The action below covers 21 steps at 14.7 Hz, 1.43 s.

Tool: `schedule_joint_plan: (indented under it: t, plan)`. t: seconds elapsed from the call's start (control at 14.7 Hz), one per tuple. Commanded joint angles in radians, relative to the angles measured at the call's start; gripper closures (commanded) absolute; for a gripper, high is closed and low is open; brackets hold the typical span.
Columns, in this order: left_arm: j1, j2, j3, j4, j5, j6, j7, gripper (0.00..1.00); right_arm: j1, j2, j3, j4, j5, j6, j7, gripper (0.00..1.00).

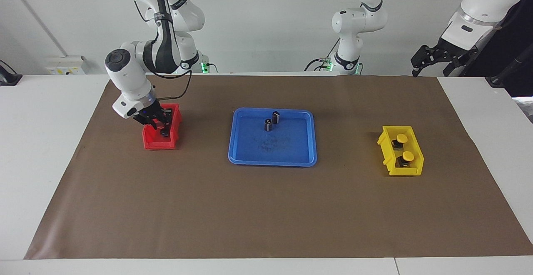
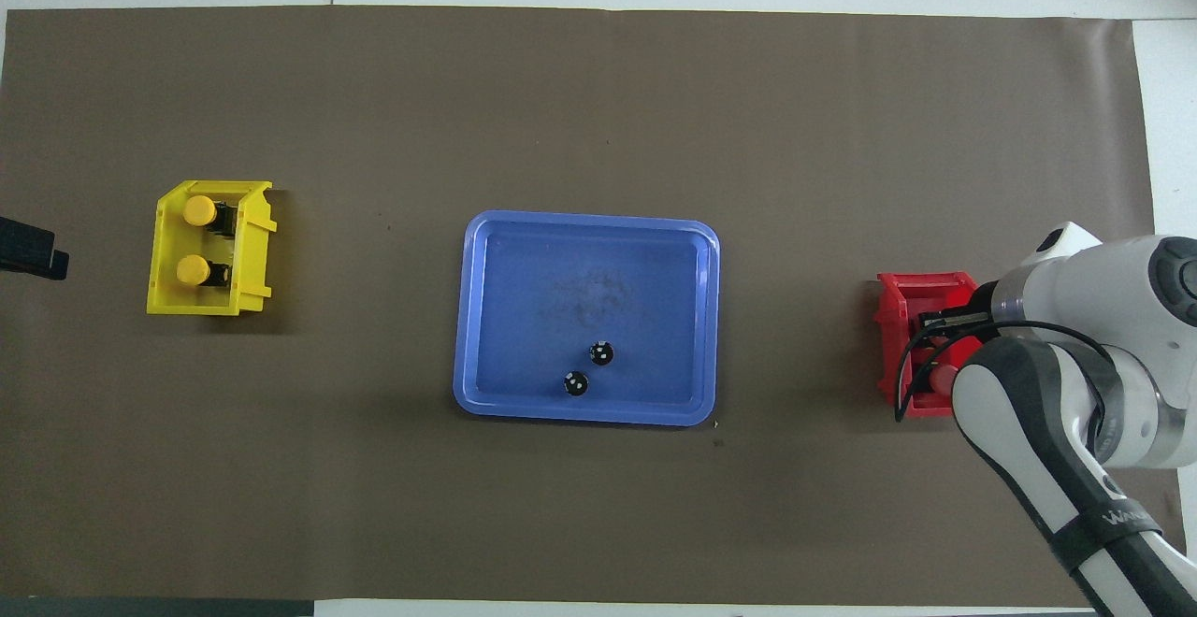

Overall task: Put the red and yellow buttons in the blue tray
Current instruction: 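Reach the right gripper into the red bin and grasp a red button, then carry the red button to the tray while the left gripper grasps a yellow button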

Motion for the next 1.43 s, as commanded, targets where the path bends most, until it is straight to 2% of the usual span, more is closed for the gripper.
schedule_joint_plan:
  t: [0.0,0.14,0.34,0.48,0.61,0.75,0.95,1.23,1.36]
  plan:
    - [0.019,-0.072,0.000,-0.213,-0.014,0.234,0.008,0.00,-0.039,0.028,0.002,0.139,0.010,-0.145,-0.086,0.70]
    - [0.016,-0.065,0.000,-0.338,-0.016,0.415,0.000,0.01,-0.059,0.066,0.002,0.281,0.008,-0.295,-0.106,0.70]
    - [0.019,0.019,0.000,-0.398,-0.016,0.577,0.003,0.08,-0.030,0.140,0.008,0.536,0.021,-0.515,-0.053,0.69]
    - [0.019,0.088,0.000,-0.405,-0.016,0.656,0.004,0.15,0.065,0.189,0.008,0.680,0.021,-0.608,0.083,0.67]
    - [0.017,0.154,0.000,-0.405,-0.016,0.738,0.004,0.21,0.180,0.247,0.008,0.807,0.021,-0.644,0.249,0.66]
    - [0.019,0.208,0.000,-0.403,-0.016,0.822,0.002,0.25,0.307,0.275,0.009,0.840,0.022,-0.594,0.431,0.66]
    - [0.022,0.255,0.000,-0.402,-0.016,0.878,0.008,0.26,0.458,0.336,0.008,0.836,0.065,-0.441,0.645,0.67]
    - [0.034,0.280,0.000,-0.402,-0.016,0.895,0.013,0.30,0.587,0.396,0.008,0.779,0.048,-0.328,0.789,0.67]
    - [0.037,0.279,0.000,-0.406,-0.016,0.893,0.011,0.32,0.620,0.416,0.008,0.744,0.028,-0.279,0.796,0.67]
